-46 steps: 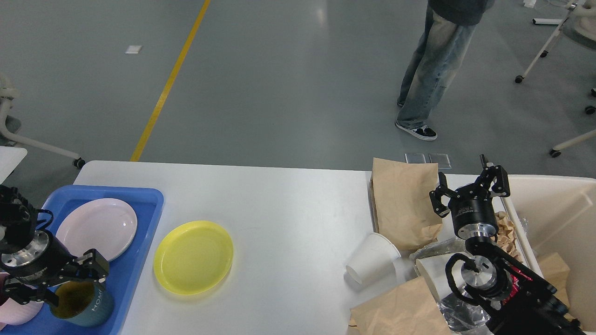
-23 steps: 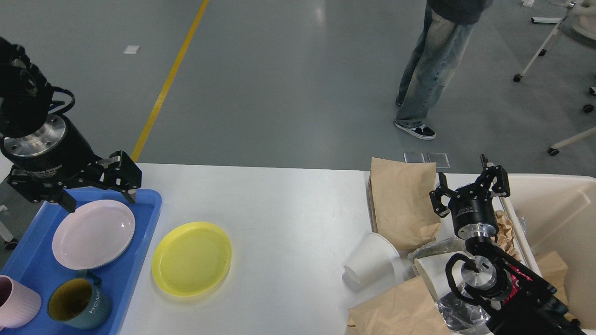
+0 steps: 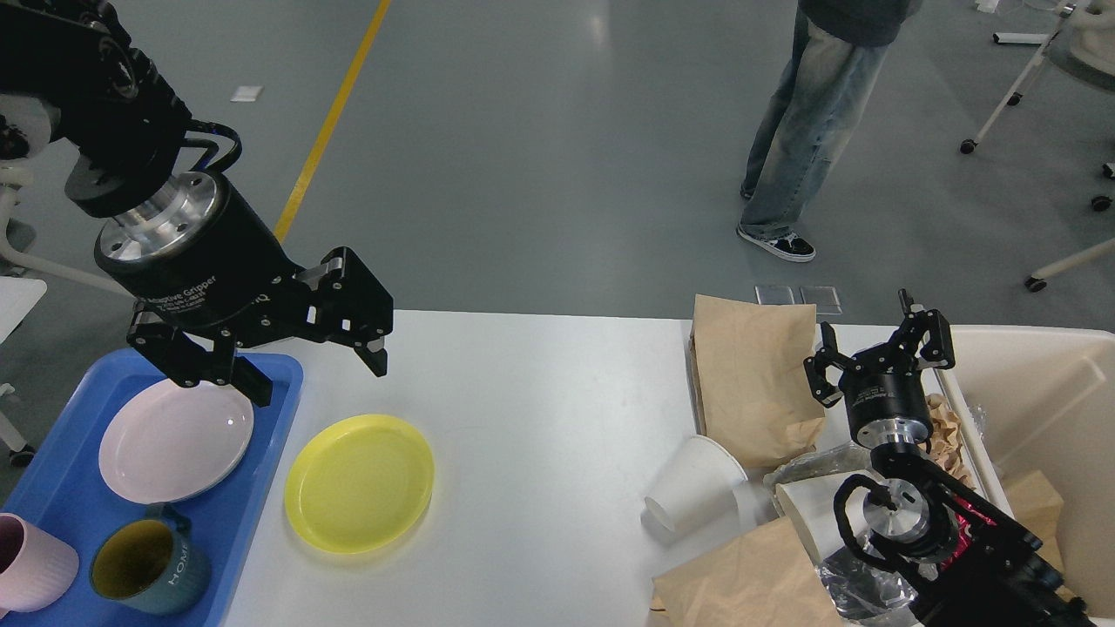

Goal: Tidy desktop

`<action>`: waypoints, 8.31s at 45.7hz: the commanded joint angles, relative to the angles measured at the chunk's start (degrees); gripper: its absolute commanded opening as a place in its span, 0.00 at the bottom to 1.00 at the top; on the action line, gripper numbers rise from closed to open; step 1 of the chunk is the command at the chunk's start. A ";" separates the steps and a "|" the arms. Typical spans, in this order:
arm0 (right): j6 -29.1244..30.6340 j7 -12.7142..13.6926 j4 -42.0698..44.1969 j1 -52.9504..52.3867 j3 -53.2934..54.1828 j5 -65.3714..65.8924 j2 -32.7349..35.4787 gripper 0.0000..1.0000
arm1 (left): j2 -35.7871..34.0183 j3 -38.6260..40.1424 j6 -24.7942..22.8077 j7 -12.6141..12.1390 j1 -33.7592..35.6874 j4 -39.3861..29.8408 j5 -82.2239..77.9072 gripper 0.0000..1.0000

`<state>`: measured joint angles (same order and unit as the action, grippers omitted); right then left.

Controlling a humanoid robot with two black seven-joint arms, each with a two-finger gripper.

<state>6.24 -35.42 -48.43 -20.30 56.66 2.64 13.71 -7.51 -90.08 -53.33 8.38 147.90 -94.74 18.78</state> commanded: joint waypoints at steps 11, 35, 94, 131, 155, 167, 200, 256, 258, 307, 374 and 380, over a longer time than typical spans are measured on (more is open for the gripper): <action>0.00 0.00 -0.09 0.00 -0.06 0.00 0.00 1.00 | -0.67 -1.94 8.59 -0.30 -9.63 1.84 -0.50 0.95; 0.00 0.00 -0.09 0.00 -0.06 0.00 0.00 1.00 | -8.22 4.11 40.57 -0.91 -43.29 4.39 26.22 0.94; 0.00 0.00 -0.09 0.00 -0.06 0.00 0.00 1.00 | -13.41 22.67 51.57 -0.82 -73.80 23.11 20.95 0.61; 0.00 0.00 0.00 0.00 0.03 0.00 0.00 1.00 | -13.23 22.76 49.55 -0.82 -74.60 23.11 20.68 0.00; 0.00 0.00 0.00 0.00 -0.06 0.00 0.00 1.00 | -16.04 13.80 48.58 -9.09 -49.05 8.09 19.37 0.00; 0.00 0.00 0.09 0.00 0.03 0.00 0.00 1.00 | -16.13 4.84 36.29 -9.70 -23.64 -2.38 14.00 0.00; 0.00 0.00 0.00 0.00 0.03 0.00 0.00 1.00 | -34.14 -0.27 15.01 -9.52 -43.48 33.11 13.30 0.00; 0.00 0.00 0.00 0.00 0.03 0.00 0.00 1.00 | -30.55 24.25 31.71 -18.67 -77.15 51.67 10.22 0.01; 0.00 0.00 0.00 0.00 0.03 0.00 0.00 1.00 | -30.64 24.43 31.71 -18.67 -77.15 51.67 10.22 0.01; 0.00 0.00 0.00 0.00 0.03 0.00 0.00 1.00 | -29.93 26.10 36.89 -18.31 -77.06 51.06 10.31 0.74; 0.00 0.00 0.00 0.00 0.03 0.00 0.00 1.00 | -20.80 143.33 31.09 -1.26 -120.72 42.73 -1.54 0.96; 0.00 0.00 0.00 0.00 0.03 0.00 0.00 1.00 | -17.20 154.31 30.39 -1.53 -128.81 37.88 -12.43 0.96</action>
<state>6.24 -35.42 -48.42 -20.30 56.64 2.64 13.71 -27.82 54.87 -22.27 7.09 25.81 -52.97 14.97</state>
